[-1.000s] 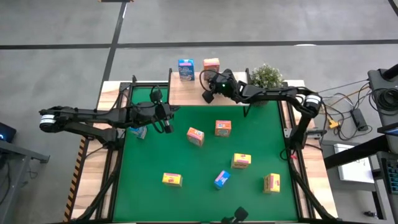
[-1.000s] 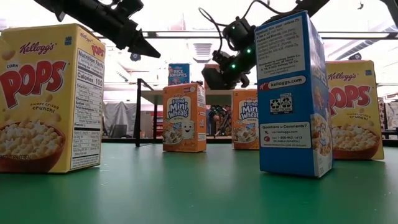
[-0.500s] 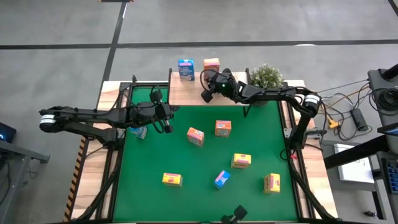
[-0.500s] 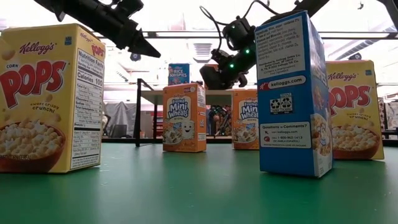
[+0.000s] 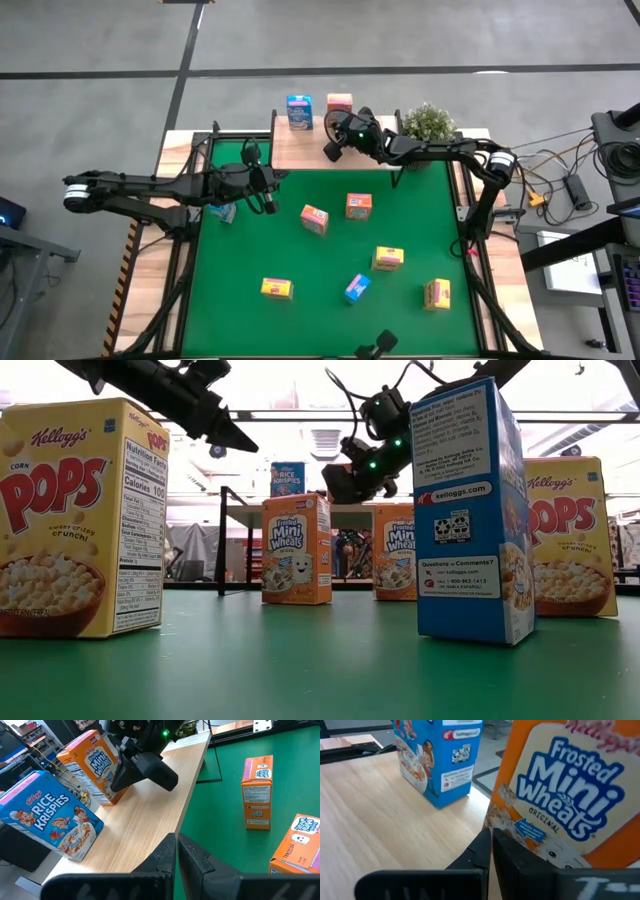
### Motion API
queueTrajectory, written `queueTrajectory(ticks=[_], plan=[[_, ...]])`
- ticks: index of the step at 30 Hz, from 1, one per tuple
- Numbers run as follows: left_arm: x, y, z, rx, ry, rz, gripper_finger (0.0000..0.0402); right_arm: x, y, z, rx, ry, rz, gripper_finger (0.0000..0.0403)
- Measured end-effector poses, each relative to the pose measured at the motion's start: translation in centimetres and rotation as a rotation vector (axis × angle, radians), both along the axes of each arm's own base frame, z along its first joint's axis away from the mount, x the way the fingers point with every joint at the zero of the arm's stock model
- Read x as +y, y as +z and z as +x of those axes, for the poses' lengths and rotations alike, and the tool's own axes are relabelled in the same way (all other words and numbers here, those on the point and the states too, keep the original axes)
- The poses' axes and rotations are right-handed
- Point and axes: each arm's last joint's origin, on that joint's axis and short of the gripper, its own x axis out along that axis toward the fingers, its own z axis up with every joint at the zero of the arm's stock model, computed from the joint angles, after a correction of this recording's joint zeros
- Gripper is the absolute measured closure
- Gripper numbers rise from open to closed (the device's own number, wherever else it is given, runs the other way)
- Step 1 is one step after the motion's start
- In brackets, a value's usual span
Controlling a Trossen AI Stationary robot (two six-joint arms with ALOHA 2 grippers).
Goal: Stack cereal on shelf
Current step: Adjust the orange cereal box on the shelf, then put the top yellow cereal box on the shelf
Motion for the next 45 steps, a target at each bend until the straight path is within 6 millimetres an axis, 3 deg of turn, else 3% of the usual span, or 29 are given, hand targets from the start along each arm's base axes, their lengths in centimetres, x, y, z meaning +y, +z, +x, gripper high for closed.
queueTrajectory(ticks=[6,13,18,25,32,36,42,45], plan=[[0.0,-0.1,0.0,0.009,0.000,-0.001,0.0402,1.6,0.5,0.0,0.038,0.031,0.033,0.0394],[0.0,-0.1,0.0,0.013,0.000,-0.001,0.0402,6.4,3.9,-0.9,0.042,0.150,0.075,0.0394],[0.0,-0.1,0.0,0.004,0.005,-0.014,0.0402,9.9,5.8,-2.5,0.036,0.276,0.227,0.0394],[0.0,-0.1,0.0,-0.002,0.009,-0.023,0.0402,13.9,6.9,-4.6,0.068,0.391,0.498,0.0394],[0.0,-0.1,0.0,-0.002,0.009,-0.023,0.0402,18.4,7.8,-5.5,0.108,0.454,0.605,0.0382],[0.0,-0.1,0.0,-0.007,0.013,-0.034,0.0402,20.9,8.2,-5.2,0.208,0.476,0.660,0.0379],[0.0,-0.1,0.0,-0.014,0.019,-0.048,0.0402,23.7,7.8,-6.4,0.610,0.487,0.650,0.0380],[0.0,-0.2,-0.1,-0.010,0.024,-0.060,0.0402,24.7,7.5,-6.7,0.672,0.468,0.676,0.0378]])
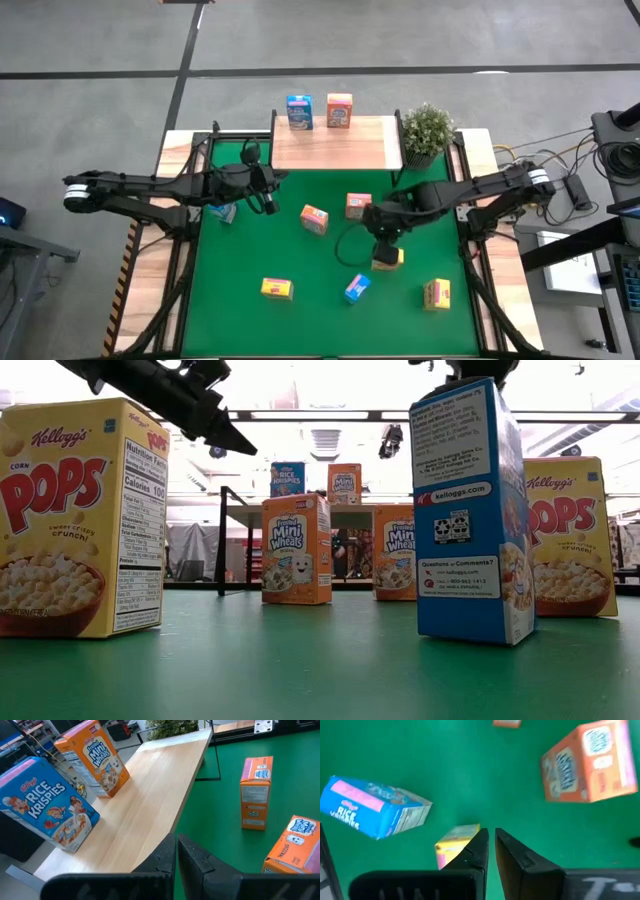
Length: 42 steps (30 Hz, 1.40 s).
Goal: Stack cereal on shelf
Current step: Put the top yellow cereal box on the shelf
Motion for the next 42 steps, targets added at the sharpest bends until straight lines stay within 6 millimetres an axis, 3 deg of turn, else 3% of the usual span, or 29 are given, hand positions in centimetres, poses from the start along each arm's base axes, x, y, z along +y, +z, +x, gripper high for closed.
queueTrajectory(ticks=[5,17,23,32,42], plan=[[0.0,-0.4,-0.2,0.035,0.004,-0.013,0.0402,1.8,-0.2,-0.6,0.024,0.002,0.017,0.0344],[0.0,-0.6,-0.3,0.055,0.012,-0.032,0.0402,5.0,-2.5,-2.2,0.070,0.074,-0.138,0.0172],[0.0,-0.7,-0.3,0.059,0.015,-0.040,0.0402,5.6,-3.5,-2.8,0.107,0.032,-0.116,0.0121],[0.0,-0.9,-0.2,0.071,0.018,-0.048,0.0402,6.0,-3.8,-3.0,0.110,0.007,-0.107,0.0111],[0.0,-0.9,-0.2,0.067,0.022,-0.054,0.0402,5.8,-6.3,-3.3,0.134,0.007,-0.126,0.0138]])
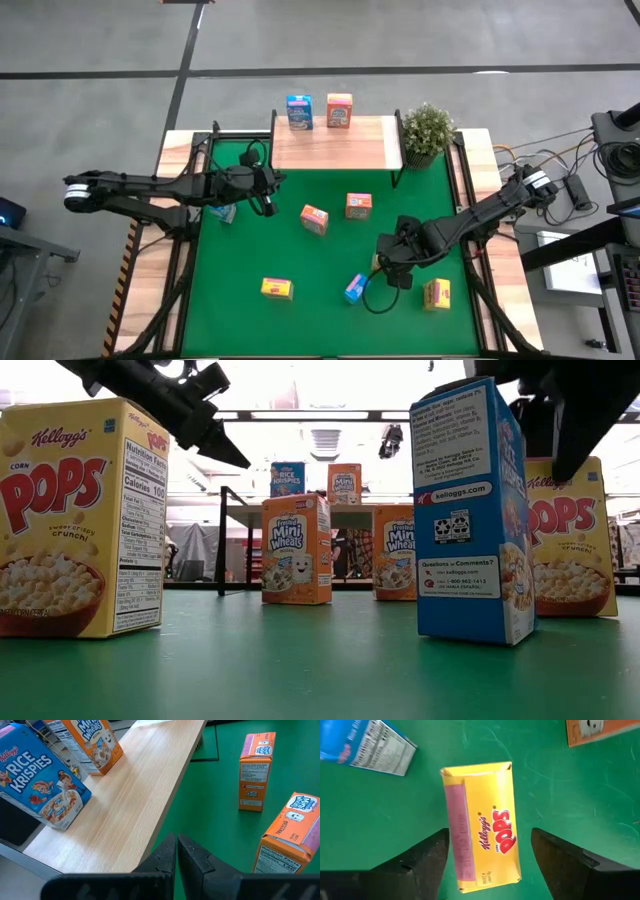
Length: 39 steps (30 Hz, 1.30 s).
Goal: Stack cereal on shelf
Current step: Put the top yellow cereal box on the shelf
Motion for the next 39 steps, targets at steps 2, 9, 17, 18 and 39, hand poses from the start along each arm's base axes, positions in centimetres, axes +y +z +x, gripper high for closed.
queueTrajectory(ticks=[2,9,17,18,39], plan=[[0.0,0.0,0.0,0.000,0.000,-0.001,0.0402,0.0,-0.1,0.0,0.003,0.000,-0.002,0.0153],[0.0,0.0,0.0,-0.005,0.005,-0.008,0.0402,0.0,-0.3,-0.1,0.006,0.000,-0.002,0.0211],[0.0,-0.1,0.0,-0.003,0.008,-0.014,0.0402,0.1,0.2,0.1,-0.009,0.002,0.013,0.0244],[0.0,-0.1,0.0,-0.003,0.008,-0.014,0.0402,0.1,0.3,0.1,-0.011,0.002,0.014,0.0245],[-0.2,-0.1,0.0,-0.012,-0.033,-0.052,0.0402,-0.7,9.1,0.1,-0.081,-0.027,0.034,0.0269]])
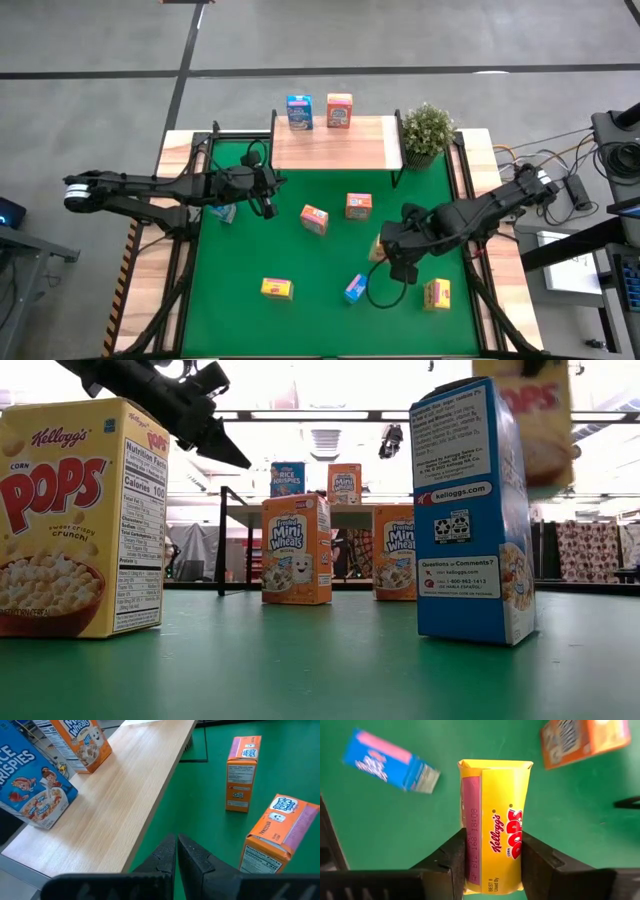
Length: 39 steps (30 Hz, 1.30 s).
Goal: Stack cereal on shelf
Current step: Put the top yellow cereal box on the shelf
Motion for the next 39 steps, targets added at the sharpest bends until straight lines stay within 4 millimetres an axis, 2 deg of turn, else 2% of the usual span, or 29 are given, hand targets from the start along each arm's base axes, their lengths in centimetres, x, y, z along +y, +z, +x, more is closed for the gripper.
queueTrajectory(ticks=[5,10,16,22,29,35,39], plan=[[0.0,0.0,0.0,-0.003,0.000,0.001,0.0402,-1.7,2.8,0.6,-0.103,-0.044,-0.045,0.0275],[0.0,0.3,0.1,-0.026,-0.003,0.010,0.0402,-4.4,5.1,1.3,-0.176,-0.063,-0.067,0.0276],[0.0,0.8,-0.2,-0.049,-0.011,0.030,0.0402,-8.7,7.4,1.6,-0.236,-0.070,-0.132,0.0276],[-0.1,2.0,-1.0,-0.115,-0.014,0.047,0.0402,-14.0,9.1,1.1,-0.259,-0.125,-0.221,0.0276],[-0.2,2.6,-1.7,-0.168,-0.027,0.089,0.0402,-20.3,8.5,0.7,-0.187,-0.206,-0.297,0.0276],[-0.3,2.2,-2.5,-0.223,-0.037,0.131,0.0402,-25.0,6.2,2.2,-0.080,-0.131,-0.306,0.0276],[-0.3,2.4,-3.0,-0.237,-0.036,0.133,0.0402,-27.1,5.3,3.2,-0.032,-0.078,-0.308,0.0275]])
